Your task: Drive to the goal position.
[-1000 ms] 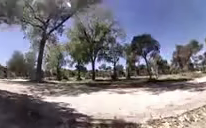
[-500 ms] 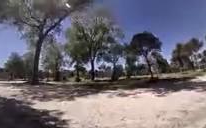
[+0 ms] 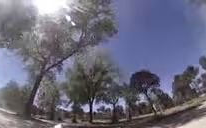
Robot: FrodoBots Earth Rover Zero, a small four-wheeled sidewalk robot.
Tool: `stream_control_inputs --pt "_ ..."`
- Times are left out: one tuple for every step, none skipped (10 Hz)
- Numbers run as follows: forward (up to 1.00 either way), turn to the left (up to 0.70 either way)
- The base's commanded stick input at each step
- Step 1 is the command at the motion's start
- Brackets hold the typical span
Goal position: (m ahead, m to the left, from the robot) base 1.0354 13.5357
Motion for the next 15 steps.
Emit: stream_control_inputs --pt "0.85 0.00" --pt "0.85 0.00" --pt "0.85 0.00" --pt "0.85 0.00" --pt "0.85 0.00" --pt "0.85 0.00" --pt "0.85 0.00" --pt "0.85 0.00" --pt "0.85 0.00" --pt "0.85 0.00" --pt "0.85 0.00" --pt "0.85 0.00" --pt "0.85 0.00" --pt "0.85 0.00" --pt "0.85 0.00"
